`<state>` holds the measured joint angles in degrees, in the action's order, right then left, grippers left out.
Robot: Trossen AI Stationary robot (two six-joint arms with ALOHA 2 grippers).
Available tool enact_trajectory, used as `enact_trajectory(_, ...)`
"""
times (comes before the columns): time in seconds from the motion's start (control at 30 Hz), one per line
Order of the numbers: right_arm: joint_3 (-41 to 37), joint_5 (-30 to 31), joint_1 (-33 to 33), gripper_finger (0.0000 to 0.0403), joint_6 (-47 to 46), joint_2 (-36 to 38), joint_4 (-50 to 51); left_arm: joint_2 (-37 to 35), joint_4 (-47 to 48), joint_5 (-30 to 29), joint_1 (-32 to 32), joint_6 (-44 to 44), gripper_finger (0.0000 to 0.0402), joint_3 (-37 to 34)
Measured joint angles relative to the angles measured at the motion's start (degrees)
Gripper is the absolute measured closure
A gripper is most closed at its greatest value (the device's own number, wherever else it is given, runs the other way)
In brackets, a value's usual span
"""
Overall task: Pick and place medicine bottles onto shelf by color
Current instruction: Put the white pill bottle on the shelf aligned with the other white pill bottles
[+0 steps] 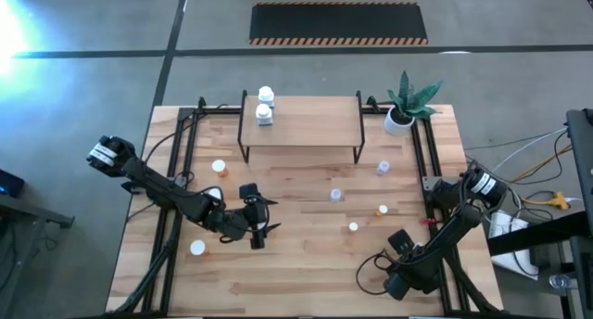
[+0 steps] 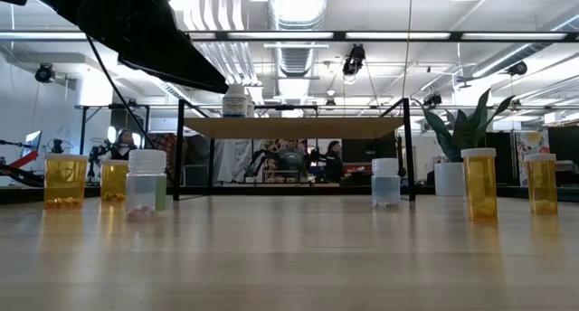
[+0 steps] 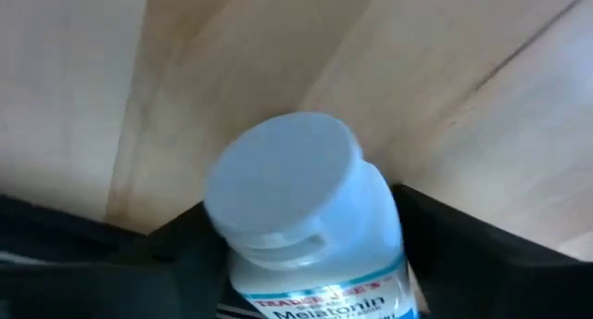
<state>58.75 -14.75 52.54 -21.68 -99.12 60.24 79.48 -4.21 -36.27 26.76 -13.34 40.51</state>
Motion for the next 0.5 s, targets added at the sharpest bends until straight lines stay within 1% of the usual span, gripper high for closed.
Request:
enact_trajectory(0.07,1.04,-0.26,-0.32,0.0183,-3.32,0.02,-1.09,0.00,0.14,-0.02,0.24,0.00,0.0120,0.00)
enact_trajectory(0.17,2.76,0.97,-0.89,0.0184,-8.94,0.08,-2.79,-0.62,0.32,-1.63,1.69,0.00,0.0120,-0.04)
enact_trajectory(0.23,4.47,3.84,-1.44,0.0184,-12.55,0.48,-5.18,-1.56,0.43,-4.92,3.46,0.02,0.0120,-0.04)
enact_trajectory(0.3,6.60,8.33,-2.50,0.0185,-16.11,1.10,-8.28,-2.78,0.60,-9.32,5.94,0.21,0.0120,-0.02)
enact_trajectory(0.37,8.96,15.71,-4.17,0.0185,-18.84,1.92,-10.84,-4.40,0.70,-13.76,8.58,0.22,0.0120,-0.01)
enact_trajectory(0.43,11.16,25.99,-6.42,0.0185,-19.94,3.22,-14.91,-6.14,1.41,-18.22,11.06,0.17,0.0120,-0.06)
enact_trajectory(0.5,12.87,36.42,-9.10,0.0185,-19.58,4.51,-20.27,-7.47,2.67,-21.43,12.90,-0.18,0.0120,-0.50)
